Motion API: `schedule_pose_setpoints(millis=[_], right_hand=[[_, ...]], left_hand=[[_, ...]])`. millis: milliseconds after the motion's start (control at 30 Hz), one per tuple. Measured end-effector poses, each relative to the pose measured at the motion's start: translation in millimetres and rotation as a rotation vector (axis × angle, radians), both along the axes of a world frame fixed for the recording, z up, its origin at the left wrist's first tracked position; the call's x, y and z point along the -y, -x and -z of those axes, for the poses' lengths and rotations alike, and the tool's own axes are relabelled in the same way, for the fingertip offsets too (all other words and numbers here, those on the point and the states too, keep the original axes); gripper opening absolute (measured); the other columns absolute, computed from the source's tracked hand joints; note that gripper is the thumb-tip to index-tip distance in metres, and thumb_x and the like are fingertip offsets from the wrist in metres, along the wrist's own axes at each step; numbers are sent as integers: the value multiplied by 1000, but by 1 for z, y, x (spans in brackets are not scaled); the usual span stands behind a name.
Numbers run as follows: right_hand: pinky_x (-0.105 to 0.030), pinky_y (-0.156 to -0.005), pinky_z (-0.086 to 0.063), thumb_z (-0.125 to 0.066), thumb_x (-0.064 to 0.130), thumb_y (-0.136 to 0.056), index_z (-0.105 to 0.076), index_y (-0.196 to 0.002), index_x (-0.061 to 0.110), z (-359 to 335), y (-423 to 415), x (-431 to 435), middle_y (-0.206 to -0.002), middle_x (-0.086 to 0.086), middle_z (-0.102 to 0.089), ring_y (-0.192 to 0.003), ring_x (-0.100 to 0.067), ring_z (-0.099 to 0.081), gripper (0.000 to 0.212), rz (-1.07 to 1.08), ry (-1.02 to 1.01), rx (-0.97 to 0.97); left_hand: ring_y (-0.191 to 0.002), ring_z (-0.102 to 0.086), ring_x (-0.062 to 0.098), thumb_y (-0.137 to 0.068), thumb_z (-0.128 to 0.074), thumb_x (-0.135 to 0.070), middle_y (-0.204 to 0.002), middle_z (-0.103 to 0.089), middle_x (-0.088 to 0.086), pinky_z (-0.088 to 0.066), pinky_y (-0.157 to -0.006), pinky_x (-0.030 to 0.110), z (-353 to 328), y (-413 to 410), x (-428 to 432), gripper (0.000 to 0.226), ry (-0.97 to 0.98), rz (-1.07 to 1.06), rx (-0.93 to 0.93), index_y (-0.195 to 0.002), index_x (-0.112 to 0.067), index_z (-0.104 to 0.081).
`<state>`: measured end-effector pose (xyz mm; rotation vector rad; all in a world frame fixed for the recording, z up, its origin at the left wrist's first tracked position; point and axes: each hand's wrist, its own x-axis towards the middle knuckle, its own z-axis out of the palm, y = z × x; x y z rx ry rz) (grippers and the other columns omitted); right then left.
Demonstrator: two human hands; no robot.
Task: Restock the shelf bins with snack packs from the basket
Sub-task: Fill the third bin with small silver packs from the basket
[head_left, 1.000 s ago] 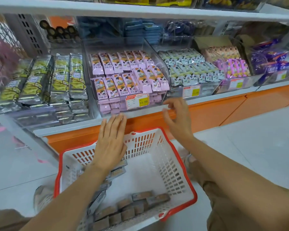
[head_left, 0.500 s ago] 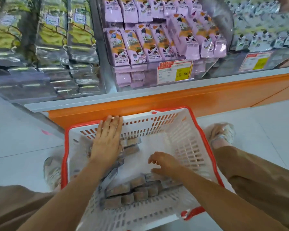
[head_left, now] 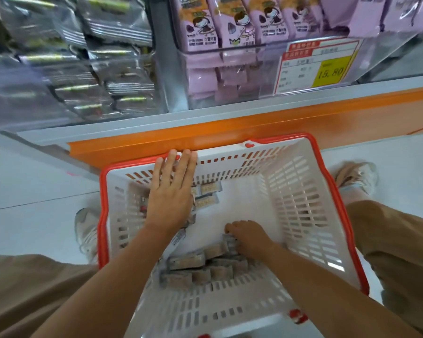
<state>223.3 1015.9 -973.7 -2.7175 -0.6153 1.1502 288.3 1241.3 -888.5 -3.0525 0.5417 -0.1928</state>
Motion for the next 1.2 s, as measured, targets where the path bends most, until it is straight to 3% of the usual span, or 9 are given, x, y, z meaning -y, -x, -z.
schedule_pose_setpoints(millis=[133, 267, 433, 600, 767, 967, 1100, 1200], right_hand=[[-29, -73, -38, -66, 17, -79, -38, -139, 20, -26, -11, 11, -120, -6, -55, -100, -29, -59, 66, 117, -71, 77], [-33, -63, -50, -72, 21, -74, -36, -137, 24, -67, -23, 23, -118, -3, -56, -82, -26, -61, 72, 303, -186, 147], [-36, -71, -50, -79, 25, -72, -48, -110, 22, -131, -27, 39, -103, 3, -58, -81, -19, -58, 49, 497, -391, 318], [-25, -66, -41, -73, 30, -72, -48, -96, 25, -192, -22, 59, -90, 11, -54, -80, -7, -49, 35, 551, -573, 541], [-18, -59, -39, -77, 14, -73, -47, -87, 22, -249, -13, 83, -80, 10, -54, -70, -4, -50, 34, 702, -688, 738], [-20, -57, -40, -74, 10, -79, -50, -86, 11, -320, -16, 105, -79, 0, -59, -67, -8, -50, 25, 797, -842, 917], [-19, -59, -38, -76, 14, -80, -50, -83, 10, -356, -36, 125, -76, 8, -54, -67, -2, -48, 26, 815, -822, 1054], [-19, -63, -38, -75, 16, -82, -50, -84, 7, -372, -53, 143, -78, 3, -53, -72, -8, -48, 26, 845, -800, 1110]], left_hand=[[-150, -10, 36, -77, -74, -18, -161, -23, 15, -1, -122, 51, -6, 1, 0, 100, -15, -8, -27, -156, -6, -14], [-148, -19, 38, -72, -76, -14, -158, -30, 17, -5, -121, 50, -19, 3, 2, 98, -26, -30, -64, -155, -4, -23], [-152, 3, 33, -93, -57, -29, -165, -5, 13, 13, -122, 43, -55, 9, 9, 89, -45, -31, -164, -156, -10, 4], [-142, -28, 38, -71, -78, -16, -152, -37, 20, -12, -122, 50, -108, 16, 33, 92, 90, 109, 57, -151, -4, -33], [-140, -28, 37, -65, -82, -15, -149, -38, 22, -12, -119, 47, -173, 12, 58, 95, 156, 158, 229, -148, -2, -37], [-147, -19, 38, -76, -69, -11, -157, -28, 20, -8, -121, 47, -215, 6, 68, 83, 187, 116, 230, -150, -5, -34], [-150, -13, 35, -82, -63, -13, -161, -22, 18, -2, -122, 45, -236, 1, 82, 79, 196, 110, 205, -153, -8, -30], [-151, -12, 33, -84, -62, -14, -161, -22, 16, 3, -122, 41, -244, -8, 95, 78, 213, 121, 203, -154, -11, -29]])
